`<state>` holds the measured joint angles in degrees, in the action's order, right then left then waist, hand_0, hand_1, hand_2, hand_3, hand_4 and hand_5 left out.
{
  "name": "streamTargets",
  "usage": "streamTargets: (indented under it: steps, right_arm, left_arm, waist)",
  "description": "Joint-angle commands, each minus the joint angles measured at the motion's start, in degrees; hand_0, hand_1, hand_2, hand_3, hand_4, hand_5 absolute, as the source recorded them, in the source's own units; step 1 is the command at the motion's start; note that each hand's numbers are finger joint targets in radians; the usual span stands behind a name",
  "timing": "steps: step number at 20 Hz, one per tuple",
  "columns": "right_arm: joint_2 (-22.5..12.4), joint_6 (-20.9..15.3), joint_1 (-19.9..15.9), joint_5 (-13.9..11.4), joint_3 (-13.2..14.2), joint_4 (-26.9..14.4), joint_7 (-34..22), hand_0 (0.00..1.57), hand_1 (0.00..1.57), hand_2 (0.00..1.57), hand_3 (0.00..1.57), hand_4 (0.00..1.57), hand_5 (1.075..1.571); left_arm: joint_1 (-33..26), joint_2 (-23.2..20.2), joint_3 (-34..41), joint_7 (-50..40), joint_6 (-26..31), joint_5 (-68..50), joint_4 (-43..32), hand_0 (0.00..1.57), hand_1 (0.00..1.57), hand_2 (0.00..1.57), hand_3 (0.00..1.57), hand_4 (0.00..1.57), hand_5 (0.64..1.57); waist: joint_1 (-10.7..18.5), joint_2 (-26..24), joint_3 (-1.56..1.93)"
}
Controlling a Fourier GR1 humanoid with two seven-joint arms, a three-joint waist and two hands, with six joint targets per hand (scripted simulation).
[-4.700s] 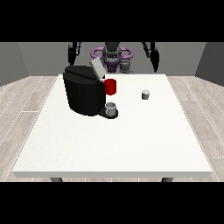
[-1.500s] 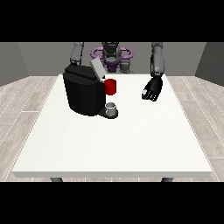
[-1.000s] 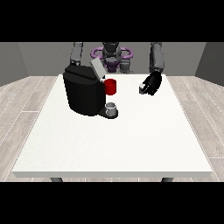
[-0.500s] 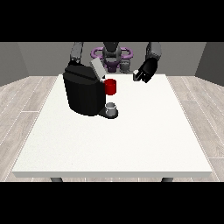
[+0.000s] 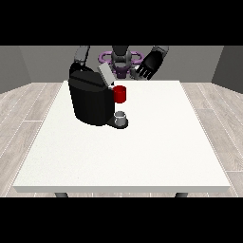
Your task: Insert the coffee pod into the coffee machine and close the lid
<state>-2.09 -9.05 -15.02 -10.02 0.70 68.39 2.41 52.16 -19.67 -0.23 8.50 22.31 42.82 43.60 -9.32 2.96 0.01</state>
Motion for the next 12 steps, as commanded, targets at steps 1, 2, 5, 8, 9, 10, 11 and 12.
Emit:
streamTargets:
  steps: [1, 2, 5, 8, 9, 10, 11, 12]
  right_arm:
    - [-1.00, 0.40, -2.02, 0.17, 0.45, 1.89, -0.90, 0.00, 0.00, 0.00, 0.00, 0.00, 1.571]
    - [-1.25, 0.30, -2.90, 1.03, 1.69, 1.20, -2.07, 0.00, 0.00, 0.00, 0.00, 0.00, 1.571]
    - [-3.98, 3.35, -4.05, 2.59, 3.01, 1.80, -2.20, 0.00, 0.00, 0.00, 0.00, 0.00, 1.571]
    - [-1.11, -1.30, -6.45, -0.56, 0.94, 3.46, -4.81, 0.00, 0.00, 0.00, 0.00, 0.00, 1.571]
    - [-2.26, 0.40, -6.19, 1.00, 2.16, 3.24, -1.14, 0.00, 0.00, 0.00, 0.00, 0.04, 1.571]
    - [-2.63, 0.54, -7.69, 0.64, 2.15, 2.24, -1.27, 0.00, 0.00, 0.00, 0.00, 0.00, 1.571]
    - [-2.46, 0.31, -7.42, 0.91, 2.18, 4.01, -0.65, 0.00, 0.00, 0.00, 0.00, 0.27, 1.571]
    - [-2.60, 1.53, -6.86, 1.40, 2.22, 1.92, 0.39, 0.00, 0.00, 0.00, 0.00, 0.26, 1.571]
  left_arm:
    - [4.15, 0.21, 3.34, -2.67, 1.33, -2.02, -0.63, 0.98, 0.98, 1.20, 1.37, 0.51, 1.571]
    - [5.57, 1.45, 2.74, -4.69, 1.15, -1.51, 0.33, 0.96, 0.96, 1.16, 1.36, 0.52, 1.571]
    - [8.69, 0.14, 5.02, -6.22, 3.60, -3.22, -0.67, 1.20, 1.20, 1.24, 1.26, 0.49, 1.571]
    - [10.52, -1.01, 5.17, -5.24, 2.09, -2.28, -1.05, 1.26, 1.26, 1.29, 1.27, 0.49, 1.571]
    - [12.31, -3.00, 6.11, -4.21, 3.01, -2.75, -1.35, 1.22, 1.22, 1.27, 1.26, 0.47, 1.571]
    - [16.00, -2.81, 6.36, -6.49, 3.74, -2.82, -0.97, 1.17, 1.17, 1.25, 1.27, 0.48, 1.571]
    - [15.71, -5.29, 7.04, -5.53, 3.29, -2.34, -1.91, 1.16, 1.16, 1.25, 1.27, 0.48, 1.571]
    - [17.15, -2.59, 6.84, -9.36, 3.04, -2.35, -1.81, 1.20, 1.20, 1.27, 1.26, 0.49, 1.571]
  waist:
    - [-2.02, 1.46, -0.01]
    - [-1.92, 0.79, 0.00]
    - [-3.21, 1.76, 0.00]
    - [-3.42, 4.29, -0.02]
    - [-4.59, 6.84, 0.00]
    - [-5.20, 7.44, 0.01]
    - [-6.15, 8.17, 0.00]
    - [-6.17, 8.22, 0.02]
